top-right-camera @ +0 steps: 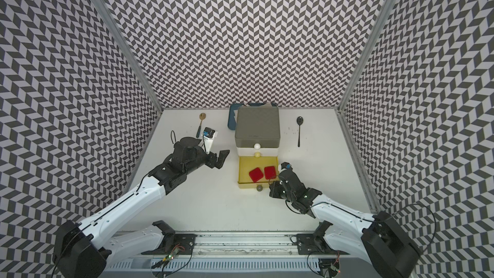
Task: Place the brooch boxes into the drawer by color
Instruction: Close the drawer in the storage box.
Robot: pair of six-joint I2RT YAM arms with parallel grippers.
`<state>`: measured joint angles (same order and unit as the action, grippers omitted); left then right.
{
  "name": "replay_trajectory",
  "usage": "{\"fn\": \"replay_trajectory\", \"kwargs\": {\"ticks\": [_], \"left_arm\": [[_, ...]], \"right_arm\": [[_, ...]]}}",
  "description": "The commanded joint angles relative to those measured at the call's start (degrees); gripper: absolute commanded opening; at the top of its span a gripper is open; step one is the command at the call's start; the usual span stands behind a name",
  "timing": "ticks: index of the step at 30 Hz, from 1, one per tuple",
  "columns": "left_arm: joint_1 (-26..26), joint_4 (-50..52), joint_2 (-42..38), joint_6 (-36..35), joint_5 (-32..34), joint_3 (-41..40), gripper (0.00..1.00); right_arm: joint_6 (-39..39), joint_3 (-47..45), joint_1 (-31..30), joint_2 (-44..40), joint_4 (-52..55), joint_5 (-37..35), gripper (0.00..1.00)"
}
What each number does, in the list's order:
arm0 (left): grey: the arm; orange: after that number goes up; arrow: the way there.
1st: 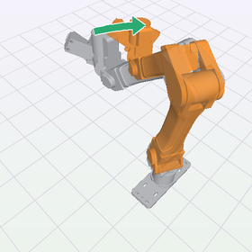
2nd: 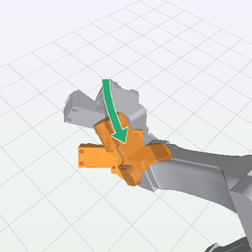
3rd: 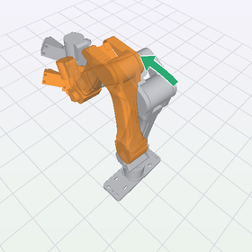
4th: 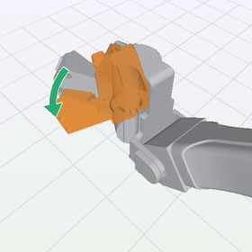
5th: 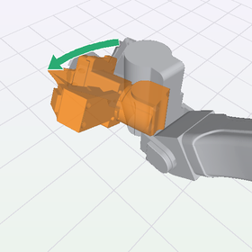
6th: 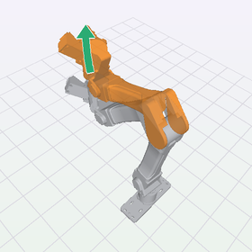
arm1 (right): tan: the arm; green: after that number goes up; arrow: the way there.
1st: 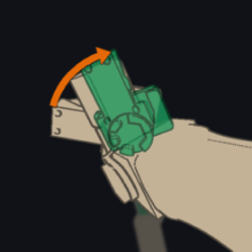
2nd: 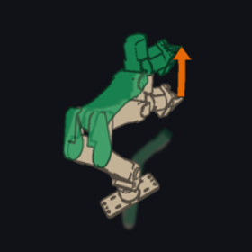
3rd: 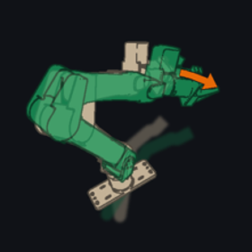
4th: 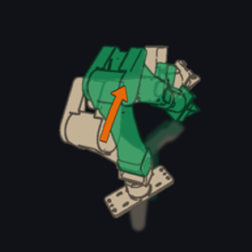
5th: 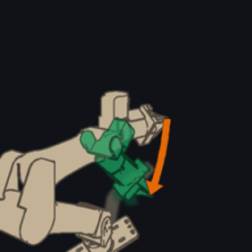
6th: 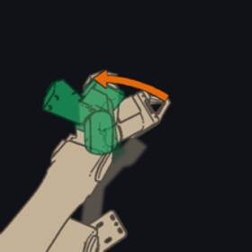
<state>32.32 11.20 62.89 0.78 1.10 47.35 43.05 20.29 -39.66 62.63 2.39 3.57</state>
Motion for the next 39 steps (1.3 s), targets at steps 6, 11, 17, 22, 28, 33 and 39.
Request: {"fn": "replay_trajectory", "kwargs": {"ticks": [6,11,17,22,28,33,39], "left_arm": [[-0.4,-0.6,-0.3,-0.2,0.7,-0.2,1.0],[-0.6,-0.6,-0.4,-0.2,0.8,-0.2,1.0],[-0.7,-0.4,-0.6,-0.5,1.0,-0.2,1.0],[-0.8,-0.2,-0.7,-0.8,1.2,-0.2,1.0],[-0.9,0.0,-0.5,-0.8,1.3,-0.2,1.0],[-0.9,0.1,-0.5,-0.8,1.6,-0.3,1.0],[-0.9,0.2,-0.4,-0.7,1.5,-0.4,1.0]], "right_arm": [[-0.1,3.6,-0.2,3.6,-10.8,-4.1,0.01],[-0.4,5.0,-0.1,9.4,-14.4,-3.3,0.01],[-0.4,7.7,-0.1,14.6,-17.7,-3.3,0.01],[-0.4,9.1,0.2,16.9,-20.1,-3.3,0.01],[-0.2,8.6,0.7,19.1,-25.0,-9.8,0.0],[0.5,7.5,1.7,20.7,-30.0,-10.8,0.0],[-0.7,7.7,2.0,19.4,-30.9,-9.7,0.0]]}}
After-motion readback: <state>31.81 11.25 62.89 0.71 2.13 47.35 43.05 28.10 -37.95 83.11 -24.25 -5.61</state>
